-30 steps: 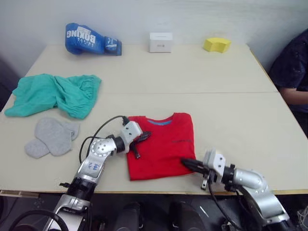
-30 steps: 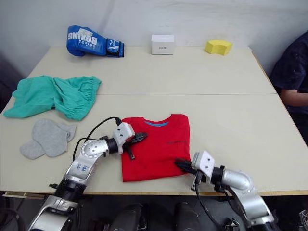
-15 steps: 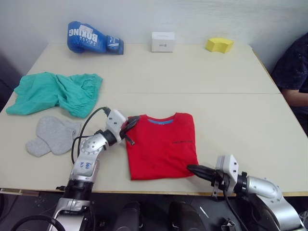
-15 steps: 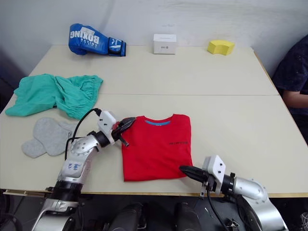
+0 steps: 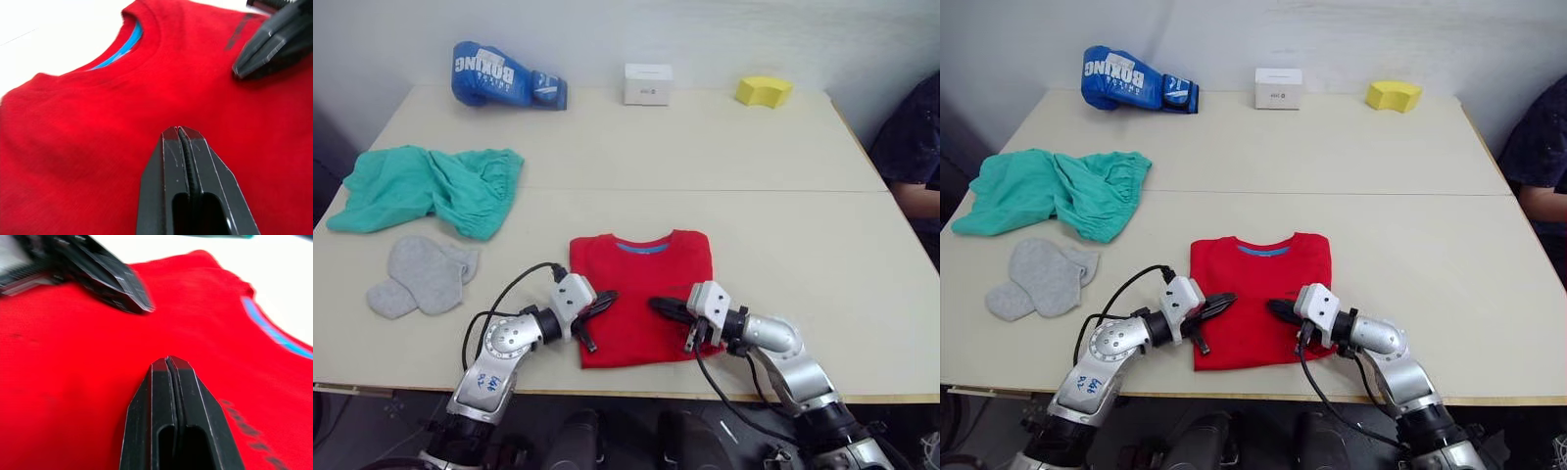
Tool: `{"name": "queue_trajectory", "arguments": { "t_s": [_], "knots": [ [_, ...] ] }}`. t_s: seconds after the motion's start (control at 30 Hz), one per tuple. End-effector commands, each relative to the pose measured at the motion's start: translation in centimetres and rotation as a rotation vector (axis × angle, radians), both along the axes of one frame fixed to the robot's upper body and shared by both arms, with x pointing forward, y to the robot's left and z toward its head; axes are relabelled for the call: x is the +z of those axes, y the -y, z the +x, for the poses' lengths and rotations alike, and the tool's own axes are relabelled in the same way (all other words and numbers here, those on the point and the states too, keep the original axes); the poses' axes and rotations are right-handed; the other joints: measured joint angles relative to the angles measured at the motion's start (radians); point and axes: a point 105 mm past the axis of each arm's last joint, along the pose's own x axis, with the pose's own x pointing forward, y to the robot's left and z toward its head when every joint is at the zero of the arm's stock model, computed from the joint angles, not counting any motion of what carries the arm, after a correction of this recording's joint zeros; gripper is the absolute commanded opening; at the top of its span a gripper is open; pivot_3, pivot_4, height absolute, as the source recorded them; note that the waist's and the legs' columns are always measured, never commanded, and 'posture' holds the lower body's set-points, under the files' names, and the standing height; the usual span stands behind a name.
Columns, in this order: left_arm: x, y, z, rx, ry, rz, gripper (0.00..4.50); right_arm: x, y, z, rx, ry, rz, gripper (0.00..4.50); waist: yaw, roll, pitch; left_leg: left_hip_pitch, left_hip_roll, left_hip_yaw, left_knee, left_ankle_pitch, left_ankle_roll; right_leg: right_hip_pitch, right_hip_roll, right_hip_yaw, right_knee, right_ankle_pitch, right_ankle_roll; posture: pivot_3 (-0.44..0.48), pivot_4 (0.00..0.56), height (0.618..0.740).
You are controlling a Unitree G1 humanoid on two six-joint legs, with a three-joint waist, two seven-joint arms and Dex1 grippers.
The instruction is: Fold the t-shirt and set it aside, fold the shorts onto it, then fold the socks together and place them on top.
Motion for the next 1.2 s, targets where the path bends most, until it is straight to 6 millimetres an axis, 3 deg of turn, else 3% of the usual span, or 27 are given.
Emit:
{"name": "queue_trajectory", "arguments": {
  "t_s": [0.03, 0.17, 0.23, 0.4, 0.5, 0.57, 0.67, 0.77, 0.87, 1.07, 1.2],
  "knots": [
    [-1.6, -1.1, -0.3, 0.062, -0.025, 0.071, 0.03, -1.3, 3.6, 0.8, -0.182, -0.013, 0.003, 0.0, 0.0, 0.0, 0.0, 0.001, 0.0, 0.0, 0.0, 0.0, 0.0, 0.001, 0.0, 0.0, 0.0, 0.0, 0.0, 0.0, 0.15, 0.74],
    [-1.3, -0.7, -0.7, 0.068, -0.013, 0.012, 0.03, -1.2, 7.1, 1.8, -0.344, -0.007, 0.051, 0.0, 0.0, -0.002, -0.005, 0.005, 0.0, 0.0, 0.0, 0.0, 0.0, 0.005, 0.0, 0.002, 0.0, 0.0, 0.0, 0.0, 0.15, 0.74],
    [-0.4, -0.1, -1.4, 0.003, 0.022, -0.024, 0.03, 0.3, 7.2, 1.7, -0.325, 0.048, 0.075, 0.0, -0.001, -0.001, -0.005, 0.005, 0.0, 0.0, 0.0, 0.0, 0.0, 0.005, 0.0, 0.002, 0.0, 0.001, 0.0, 0.0, 0.15, 0.74],
    [3.4, -0.2, -1.2, -0.014, 0.136, -0.157, 0.03, 4.9, 3.9, 0.4, -0.155, 0.153, 0.14, 0.0, -0.004, 0.001, -0.004, -0.001, 0.0, 0.0, -0.002, 0.001, 0.0, -0.003, 0.0, 0.002, 0.001, 0.0, -0.001, 0.0, 0.15, 0.74],
    [3.3, 0.1, -1.0, -0.021, 0.137, -0.155, 0.03, 5.9, 1.9, 0.3, -0.075, 0.164, 0.155, 0.0, -0.012, 0.001, -0.004, -0.002, 0.001, 0.0, -0.002, 0.001, 0.0, -0.004, 0.0, 0.001, 0.001, 0.0, -0.002, 0.0, 0.15, 0.74],
    [2.6, 0.4, -0.9, -0.035, 0.115, -0.133, 0.03, 6.1, 0.7, 0.4, -0.038, 0.154, 0.154, 0.0, -0.016, 0.001, -0.004, -0.001, 0.001, 0.0, -0.002, 0.001, 0.0, -0.003, 0.0, 0.0, 0.001, 0.0, -0.001, 0.0, 0.15, 0.74],
    [1.6, 0.5, 0.0, 0.004, 0.079, -0.101, 0.03, 4.6, -1.3, 0.9, 0.005, 0.106, 0.11, 0.0, -0.021, 0.001, -0.004, -0.001, 0.001, 0.0, -0.001, 0.001, 0.0, -0.002, 0.0, 0.0, 0.001, 0.0, -0.001, 0.0, 0.15, 0.74],
    [0.4, 0.3, 0.6, 0.04, 0.038, -0.066, 0.03, 2.9, -1.5, 2.8, -0.034, 0.079, 0.07, 0.0, -0.024, 0.0, -0.003, -0.001, 0.001, 0.0, 0.0, 0.001, 0.0, -0.002, 0.0, 0.0, 0.003, 0.0, -0.001, 0.0, 0.15, 0.74],
    [-1.0, -0.1, 0.7, 0.068, -0.01, -0.036, 0.03, 2.1, 0.1, 5.4, -0.125, 0.067, 0.04, 0.0, -0.024, 0.0, -0.003, -0.001, 0.0, 0.0, 0.0, 0.001, 0.001, -0.002, 0.0, 0.0, 0.004, 0.0, -0.001, 0.0, 0.15, 0.74],
    [-2.2, -0.7, 1.3, 0.046, -0.011, 0.018, 0.03, 0.7, 6.1, 8.9, -0.331, 0.021, -0.009, 0.0, -0.023, 0.001, -0.004, 0.003, 0.0, 0.0, 0.0, 0.002, 0.0, 0.001, 0.0, 0.0, 0.005, 0.0, -0.001, 0.0, 0.15, 0.74],
    [-2.1, -1.0, 1.6, 0.047, -0.002, 0.017, 0.03, 2.1, 9.3, 10.5, -0.425, 0.015, 0.062, 0.0, -0.027, 0.002, -0.004, 0.005, 0.0, 0.0, 0.0, 0.004, 0.0, 0.003, 0.0, 0.0, 0.006, 0.001, -0.002, 0.0, 0.15, 0.74]
  ]
}}
